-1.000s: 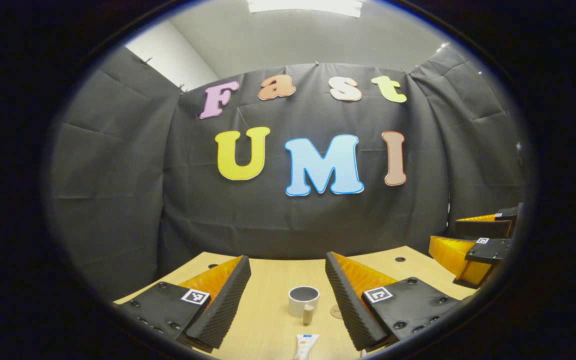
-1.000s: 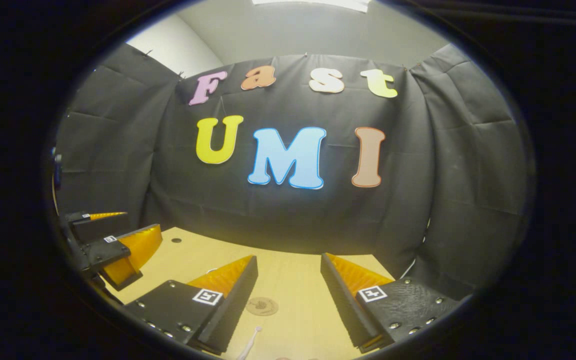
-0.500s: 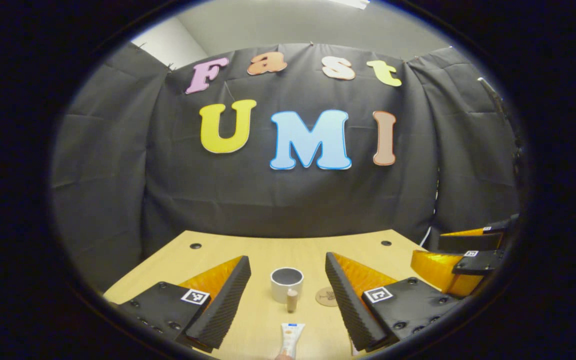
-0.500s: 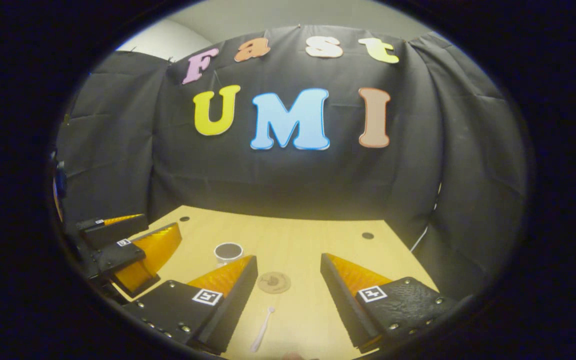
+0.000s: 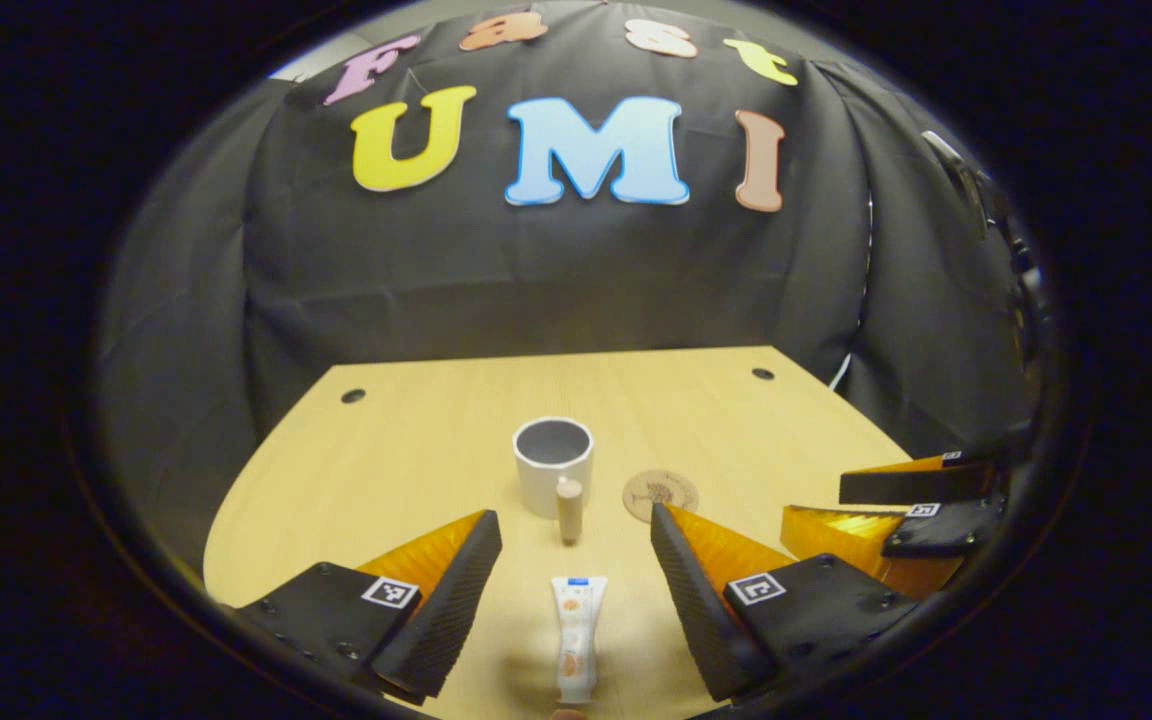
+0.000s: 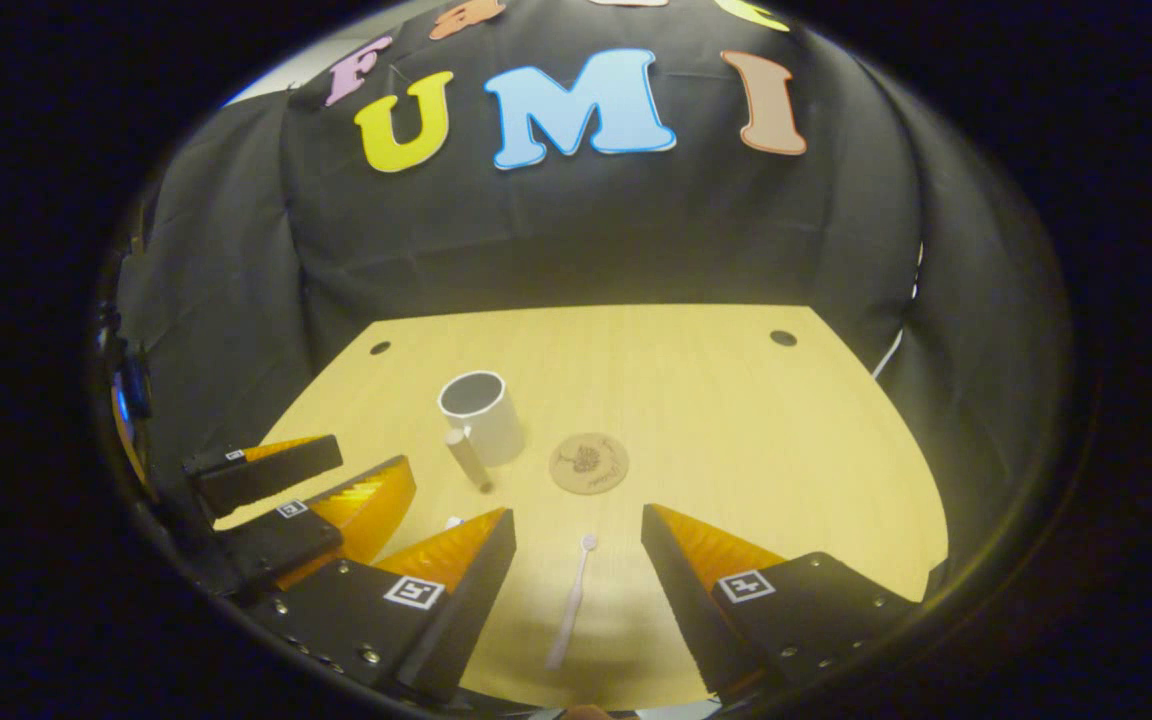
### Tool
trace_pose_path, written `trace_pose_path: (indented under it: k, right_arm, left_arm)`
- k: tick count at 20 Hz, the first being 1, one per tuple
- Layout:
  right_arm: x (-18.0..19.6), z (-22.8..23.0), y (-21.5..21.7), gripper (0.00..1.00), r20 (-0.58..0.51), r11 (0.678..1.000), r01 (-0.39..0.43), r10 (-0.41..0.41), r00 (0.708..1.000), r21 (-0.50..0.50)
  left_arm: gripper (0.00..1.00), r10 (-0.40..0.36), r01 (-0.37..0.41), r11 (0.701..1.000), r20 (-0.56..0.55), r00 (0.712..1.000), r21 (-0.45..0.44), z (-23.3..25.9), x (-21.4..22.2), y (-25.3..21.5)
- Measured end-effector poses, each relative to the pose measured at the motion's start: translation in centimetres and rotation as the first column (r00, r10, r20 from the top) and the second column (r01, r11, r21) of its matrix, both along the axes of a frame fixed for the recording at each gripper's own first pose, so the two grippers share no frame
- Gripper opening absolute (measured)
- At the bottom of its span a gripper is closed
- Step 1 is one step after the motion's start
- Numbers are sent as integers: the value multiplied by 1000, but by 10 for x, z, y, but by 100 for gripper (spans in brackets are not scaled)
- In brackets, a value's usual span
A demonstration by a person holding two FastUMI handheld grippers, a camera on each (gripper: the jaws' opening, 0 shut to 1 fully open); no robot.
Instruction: Put the toothbrush and toothpaste on the desktop into the cup, then pick up the cup and place it on the coaster on the desktop.
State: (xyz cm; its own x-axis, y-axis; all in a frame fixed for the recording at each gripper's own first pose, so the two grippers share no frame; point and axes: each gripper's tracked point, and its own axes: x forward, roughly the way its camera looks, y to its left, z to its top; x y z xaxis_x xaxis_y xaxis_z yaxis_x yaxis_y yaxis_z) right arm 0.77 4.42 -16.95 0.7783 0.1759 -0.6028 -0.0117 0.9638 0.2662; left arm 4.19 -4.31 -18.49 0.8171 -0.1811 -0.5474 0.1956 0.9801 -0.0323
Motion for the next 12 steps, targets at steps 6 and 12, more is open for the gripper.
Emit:
trace_pose_path:
  k: [6,12]
  right_arm:
    - [-3,-47,8,86,-180,1000,-13,15,984,10]
    - [-12,-88,23,86,-359,998,-48,56,932,31]
  left_arm:
    - [94,14,-35,997,-300,954,-64,-61,0,1]
    - [96,13,-34,999,-568,823,-26,-120,-34,11]
